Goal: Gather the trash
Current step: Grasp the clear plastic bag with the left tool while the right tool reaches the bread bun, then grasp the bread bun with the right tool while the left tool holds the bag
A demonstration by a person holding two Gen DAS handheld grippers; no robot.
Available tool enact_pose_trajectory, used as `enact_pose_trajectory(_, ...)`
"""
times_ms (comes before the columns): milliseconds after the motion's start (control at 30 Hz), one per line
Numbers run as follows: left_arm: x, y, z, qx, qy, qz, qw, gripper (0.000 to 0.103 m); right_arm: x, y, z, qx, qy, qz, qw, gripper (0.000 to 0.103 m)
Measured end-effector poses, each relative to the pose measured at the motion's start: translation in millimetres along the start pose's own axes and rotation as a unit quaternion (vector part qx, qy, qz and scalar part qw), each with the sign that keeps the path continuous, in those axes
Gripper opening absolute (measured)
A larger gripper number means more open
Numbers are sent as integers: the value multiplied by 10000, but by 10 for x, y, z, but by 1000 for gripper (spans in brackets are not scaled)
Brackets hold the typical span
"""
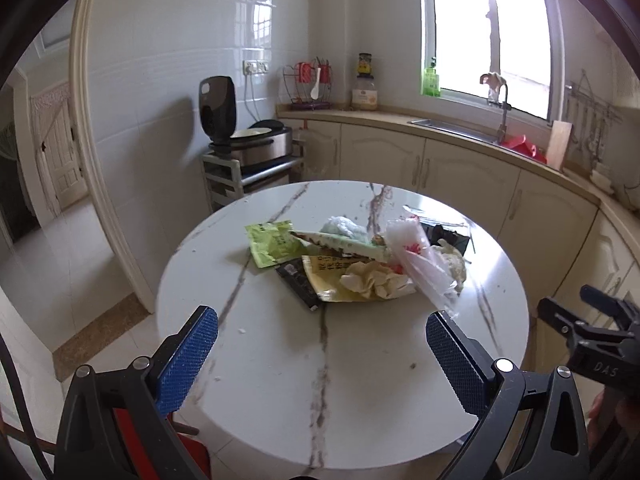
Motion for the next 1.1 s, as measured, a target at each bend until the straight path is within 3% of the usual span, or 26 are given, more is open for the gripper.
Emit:
enact_pose_trajectory(167, 286, 471, 339, -483, -248, 2, 9985, 102, 18, 255, 264, 21, -158, 165, 9997, 103)
enact_pose_trajectory(400, 621, 939, 1081, -182, -546, 194, 9982, 98, 83, 522, 547, 89, -325, 235, 9992, 103)
enact_pose_trajectory(500, 705, 1082, 1349, -371, -754, 240, 9962, 75, 135, 556, 648, 171, -366, 214, 9990, 103)
enact_pose_trajectory(533, 715, 1097, 1406, -353, -794, 283, 9958, 63, 149, 559, 683, 193, -383, 204, 9989, 103)
enact_pose_trajectory(567, 713, 1115, 1456, -402, -799, 304, 9955, 42, 162, 556, 723, 219, -414, 189, 9987, 103)
enact_pose_trajectory(633, 674, 1043, 1475, -769, -941, 190, 9924, 20, 206, 534, 810, 341, -456, 145, 9983, 103)
enact_pose_trajectory(800, 665, 773, 1387, -1009, -809, 145, 9915, 18, 328, 388, 1128, 664, -776, -105, 9947, 103)
enact_pose_trajectory(1067, 498, 282, 1064, -1026, -708, 20, 9922, 18, 404, 88, 1669, 1255, -1398, -309, 9817, 103)
enact_pose_trajectory(1100, 465, 256, 1021, -1030, -702, 13, 9922, 18, 401, 72, 1706, 1317, -1402, -312, 9808, 97)
Point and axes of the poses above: each gripper's, at about its wrist camera, not at the fingertips, and z roughly the way its jaws point, y to its right, x to its top, the point moved 3 cm from there along z, roughly the way its jaws point, and after that the axes turned 13 degrees about x, right-handed, at the moved point
